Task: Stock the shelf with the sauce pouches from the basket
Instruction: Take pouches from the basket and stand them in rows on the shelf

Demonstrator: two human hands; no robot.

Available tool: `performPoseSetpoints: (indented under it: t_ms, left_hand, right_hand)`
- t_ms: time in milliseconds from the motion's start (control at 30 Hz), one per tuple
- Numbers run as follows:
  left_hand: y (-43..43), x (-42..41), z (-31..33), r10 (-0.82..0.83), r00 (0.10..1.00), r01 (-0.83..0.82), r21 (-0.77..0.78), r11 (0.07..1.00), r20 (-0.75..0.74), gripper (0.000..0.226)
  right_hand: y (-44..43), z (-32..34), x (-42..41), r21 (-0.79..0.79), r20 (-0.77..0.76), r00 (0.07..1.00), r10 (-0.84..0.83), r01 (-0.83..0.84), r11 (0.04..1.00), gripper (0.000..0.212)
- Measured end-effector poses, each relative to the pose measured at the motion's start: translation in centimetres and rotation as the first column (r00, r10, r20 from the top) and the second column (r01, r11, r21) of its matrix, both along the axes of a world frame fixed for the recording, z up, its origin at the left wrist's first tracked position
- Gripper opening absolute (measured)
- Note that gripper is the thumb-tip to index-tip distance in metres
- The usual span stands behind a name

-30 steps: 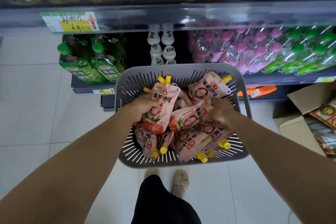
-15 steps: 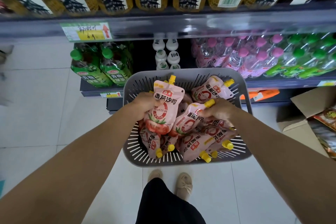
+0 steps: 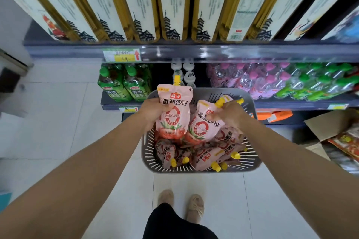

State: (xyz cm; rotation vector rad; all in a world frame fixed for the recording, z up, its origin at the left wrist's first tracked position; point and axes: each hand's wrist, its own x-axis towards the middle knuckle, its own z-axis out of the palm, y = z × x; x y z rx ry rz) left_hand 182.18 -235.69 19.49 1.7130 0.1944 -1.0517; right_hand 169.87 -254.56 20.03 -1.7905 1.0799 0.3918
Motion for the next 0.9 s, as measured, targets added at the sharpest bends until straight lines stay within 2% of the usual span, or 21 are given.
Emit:
performPoseSetpoints:
  t_ms: [67,100,233,267,367,533,600,800,900]
  left_hand:
    - [0.1,-0.1,2.7,0.011,1.0,-0.01,-0.038,0.999,0.015,0.023]
    - [0.1,-0.1,4.1,0.015,1.0,-0.014,-0.05,0.999,0.022,0.018]
    - [0.4,-0.1,10.6,-0.007,0.998,0.014,-0.095,0.995,0.069,0.008]
    - [0.5,-0.1,12.4,-0.011,0.996,0.021,-0.107,0.994,0.086,0.008]
    - [0.7,-0.3,17.8,-0.003,0.988,0.029,-0.167,0.986,0.154,0.007]
    - [1.3,-0.7,26.7,0.038,0.953,0.05,-0.28,0.959,0.302,0.012]
    - [1.7,-0.8,30.0,0.06,0.934,0.06,-0.322,0.945,0.352,0.01]
    - [3.9,-0.3,37.9,0.155,0.885,0.083,-0.477,0.875,0.439,0.014]
    - [5.3,1.0,41.0,0.217,0.848,0.073,-0.512,0.856,0.484,0.013]
  right_hand:
    - [-0.3,3.3,0.0,-0.025,0.044,0.999,0.022,-0.021,0.999,0.064]
    - [-0.3,4.9,-0.1,-0.036,0.063,0.997,0.04,-0.038,0.999,0.058]
    - [0.1,12.4,-0.7,-0.122,0.145,0.975,0.168,-0.151,0.981,0.013]
    - [0.2,14.3,-0.8,-0.15,0.188,0.966,0.178,-0.151,0.977,0.011]
    - [0.7,20.2,-1.1,-0.15,0.347,0.929,0.13,-0.082,0.985,0.027]
    - [1.5,29.4,-1.1,-0.152,0.595,0.798,0.097,-0.006,0.988,0.01]
    - [1.7,32.9,-0.9,-0.147,0.688,0.722,0.07,0.044,0.988,0.016]
    - [3.0,41.5,0.9,0.009,0.86,0.507,-0.053,0.088,0.996,0.021]
    - [3.7,45.0,2.8,0.048,0.894,0.44,-0.085,0.095,0.994,0.02]
